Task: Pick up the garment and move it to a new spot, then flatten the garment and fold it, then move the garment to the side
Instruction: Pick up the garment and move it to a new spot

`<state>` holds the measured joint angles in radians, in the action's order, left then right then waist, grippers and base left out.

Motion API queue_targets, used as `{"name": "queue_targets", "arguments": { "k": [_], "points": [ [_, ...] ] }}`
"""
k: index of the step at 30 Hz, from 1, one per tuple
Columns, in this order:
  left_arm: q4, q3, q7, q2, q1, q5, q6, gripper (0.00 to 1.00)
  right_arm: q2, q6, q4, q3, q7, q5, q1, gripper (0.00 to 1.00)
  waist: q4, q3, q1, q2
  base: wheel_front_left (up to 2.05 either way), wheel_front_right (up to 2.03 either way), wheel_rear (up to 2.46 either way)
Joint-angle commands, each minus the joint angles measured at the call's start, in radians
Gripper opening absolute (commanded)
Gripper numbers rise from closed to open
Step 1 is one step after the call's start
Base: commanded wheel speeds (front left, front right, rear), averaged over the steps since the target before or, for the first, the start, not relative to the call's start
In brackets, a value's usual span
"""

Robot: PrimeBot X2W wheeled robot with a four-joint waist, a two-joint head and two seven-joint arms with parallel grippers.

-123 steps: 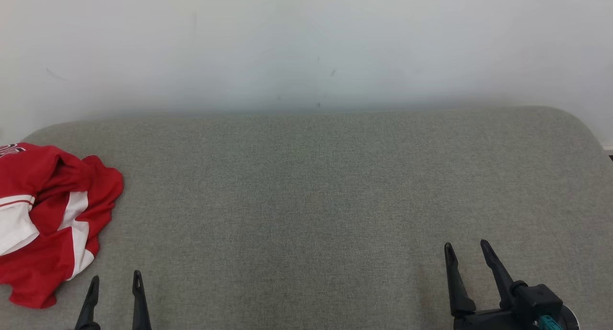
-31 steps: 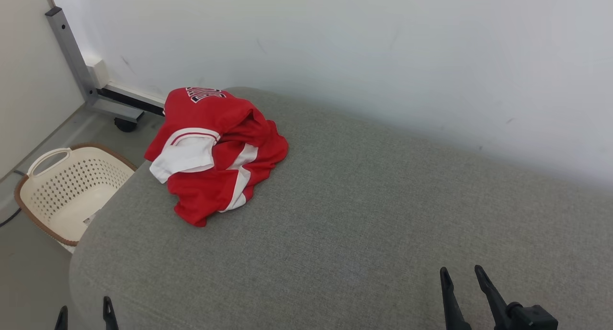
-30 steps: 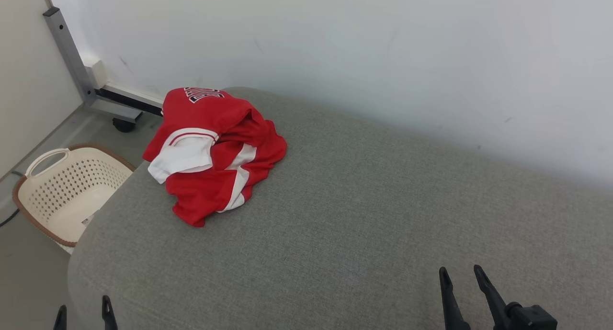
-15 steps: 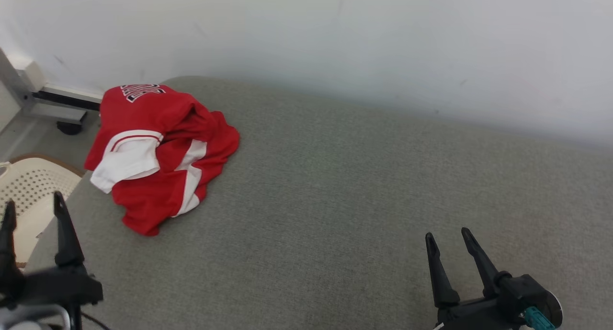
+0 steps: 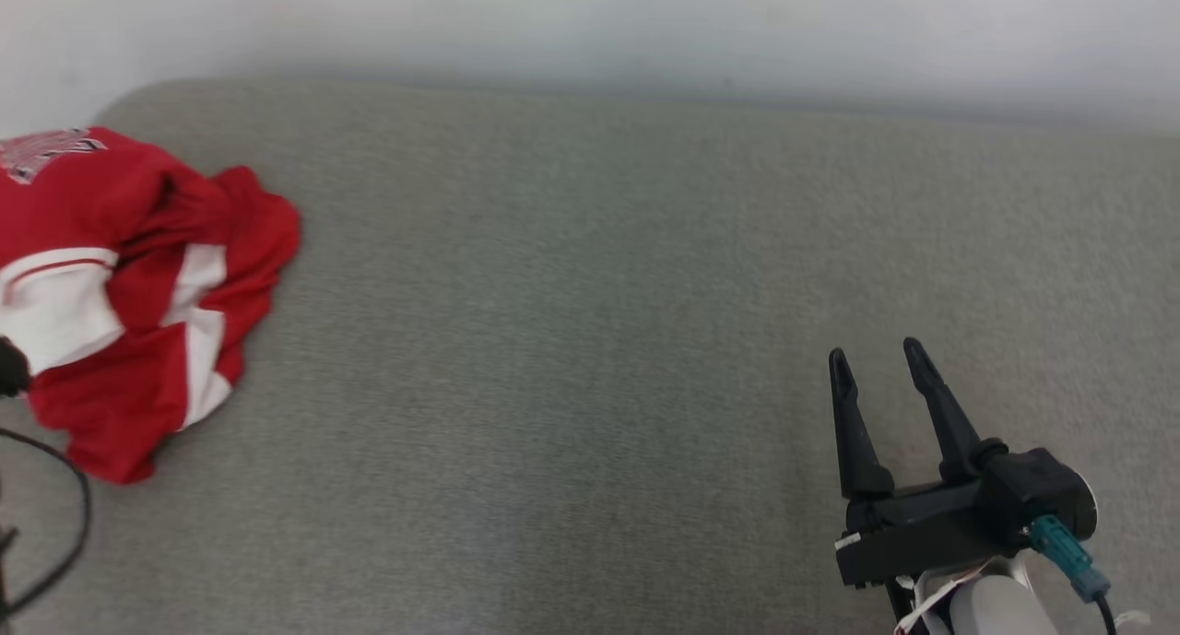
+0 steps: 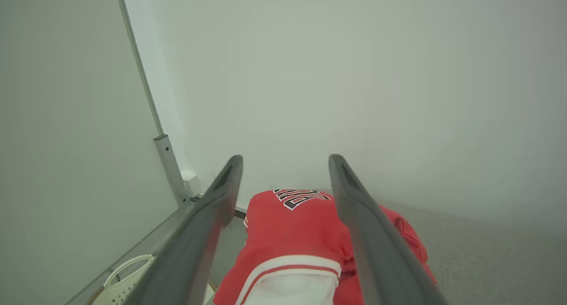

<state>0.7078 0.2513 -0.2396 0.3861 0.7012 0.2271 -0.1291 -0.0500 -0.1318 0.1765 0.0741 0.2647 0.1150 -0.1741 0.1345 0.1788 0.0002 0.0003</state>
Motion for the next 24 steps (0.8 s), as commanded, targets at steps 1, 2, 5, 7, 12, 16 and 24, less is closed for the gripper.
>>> {"name": "queue_targets", "arguments": {
  "k": [1,2,5,7,12,16,24],
  "points": [
    [0.016,-0.008,0.006,0.012,0.026,0.014,-0.001,1.0,0.0,0.002,-0.004,-0.003,0.003,0.007,-0.012,1.0,-0.104,0.106,-0.0002,-0.0003,0.0,0.0,0.0],
    [0.044,-0.023,0.014,0.031,0.055,0.028,-0.001,1.0,0.0,0.002,-0.008,-0.004,0.003,0.01,-0.017,1.0,-0.116,0.12,-0.0002,-0.0003,0.0,0.0,0.0],
    [0.113,-0.068,0.05,0.077,0.118,0.065,-0.001,1.0,0.0,0.002,-0.016,-0.004,0.003,0.021,-0.033,1.0,-0.144,0.154,-0.0002,-0.0003,0.0,0.0,0.0],
    [0.158,-0.087,0.091,0.096,0.148,0.085,-0.001,1.0,0.0,0.002,-0.02,-0.004,0.003,0.028,-0.036,1.0,-0.157,0.17,-0.0002,-0.0003,0.0,0.0,0.0],
    [0.234,-0.158,0.167,0.144,0.209,0.113,0.0,1.0,0.0,0.002,-0.022,-0.003,0.003,0.038,-0.05,1.0,-0.178,0.193,-0.0002,-0.0003,0.0,0.0,0.0],
    [0.31,-0.208,0.245,0.185,0.246,0.133,0.0,1.0,0.0,0.002,-0.025,-0.002,0.003,0.04,-0.055,1.0,-0.2,0.203,-0.0002,-0.0003,0.0,0.0,0.0],
    [0.428,-0.262,0.402,0.239,0.293,0.153,0.0,1.0,0.0,0.002,-0.043,-0.017,0.003,0.028,-0.069,1.0,-0.225,0.243,-0.0002,-0.0003,0.0,0.0,0.0]
  ]
}}
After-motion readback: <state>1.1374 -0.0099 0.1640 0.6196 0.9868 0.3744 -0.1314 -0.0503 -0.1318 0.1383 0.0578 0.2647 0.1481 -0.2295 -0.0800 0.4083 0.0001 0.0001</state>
